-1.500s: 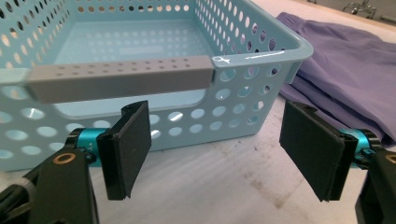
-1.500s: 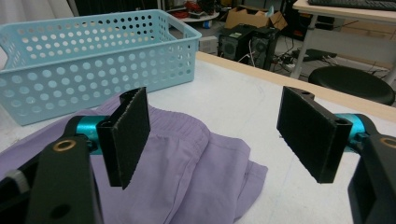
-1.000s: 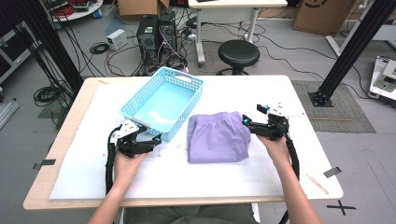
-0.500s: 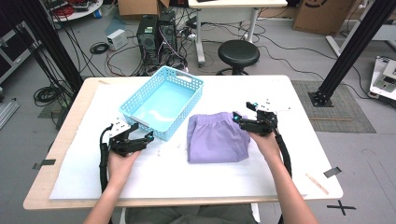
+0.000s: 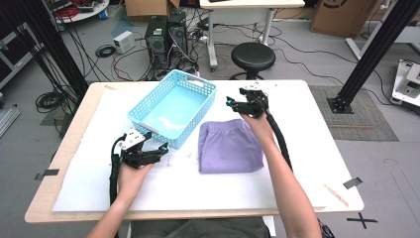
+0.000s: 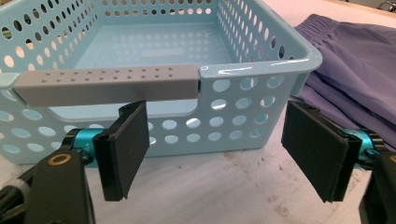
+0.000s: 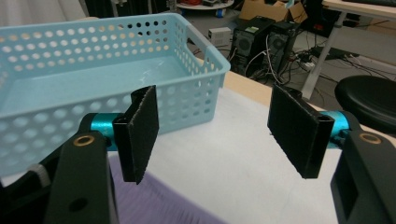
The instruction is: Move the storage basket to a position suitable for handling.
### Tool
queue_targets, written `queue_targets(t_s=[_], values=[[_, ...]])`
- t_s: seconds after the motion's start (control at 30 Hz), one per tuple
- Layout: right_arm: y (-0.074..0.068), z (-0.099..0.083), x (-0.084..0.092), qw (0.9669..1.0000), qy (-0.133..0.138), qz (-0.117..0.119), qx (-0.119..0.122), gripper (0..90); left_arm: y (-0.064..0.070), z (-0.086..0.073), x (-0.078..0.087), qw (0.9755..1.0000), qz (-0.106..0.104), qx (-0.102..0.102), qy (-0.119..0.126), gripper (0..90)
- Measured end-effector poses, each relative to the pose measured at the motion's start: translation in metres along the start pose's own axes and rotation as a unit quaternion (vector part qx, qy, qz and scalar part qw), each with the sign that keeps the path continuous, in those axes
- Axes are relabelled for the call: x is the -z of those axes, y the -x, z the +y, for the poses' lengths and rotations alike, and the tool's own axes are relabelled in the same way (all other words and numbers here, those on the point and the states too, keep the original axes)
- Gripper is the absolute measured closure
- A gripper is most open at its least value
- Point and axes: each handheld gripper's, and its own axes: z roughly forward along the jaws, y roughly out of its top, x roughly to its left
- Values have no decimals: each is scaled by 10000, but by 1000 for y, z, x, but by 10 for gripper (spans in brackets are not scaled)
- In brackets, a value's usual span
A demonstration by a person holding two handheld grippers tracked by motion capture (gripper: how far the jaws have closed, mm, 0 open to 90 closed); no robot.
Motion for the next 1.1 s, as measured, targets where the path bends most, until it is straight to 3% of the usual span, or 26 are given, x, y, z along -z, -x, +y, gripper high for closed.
queue_targets(t_s=[0.1,0.27,0.3,0.43,0.57,0.67,0.73,0.87,0.9,0.97,1.1], values=[[4,5,-14,10000,-29,37,-63,356,1,0,0,10000,9,6,-15,233],[13,15,-40,9996,-121,145,-194,401,-1,-5,-7,9995,-106,165,-266,233],[15,20,-51,9995,-214,155,-155,409,-2,-5,-7,9996,-99,136,-237,233],[18,26,-68,9992,-361,153,-97,442,-6,-4,-8,9998,-112,109,-81,233],[19,36,-96,9980,-619,124,-42,519,-8,-3,-13,9997,-214,106,-107,233],[20,37,-105,9979,-645,66,-47,565,-8,-3,-15,9996,-247,104,-102,233],[21,36,-117,9957,-922,-9,-110,579,-7,-2,-16,9997,-215,55,-78,233],[20,35,-127,9947,-1019,-70,-115,619,-6,-1,-16,9998,-207,27,-35,233],[19,35,-130,9947,-1018,-65,-137,728,-6,-1,-17,9998,-202,5,-35,233],[18,35,-130,9948,-1003,3,-155,761,-7,-1,-17,9998,-212,39,-7,233],[14,37,-129,9934,-1130,-192,-8,786,-12,-1,-18,9998,-115,140,32,238]])
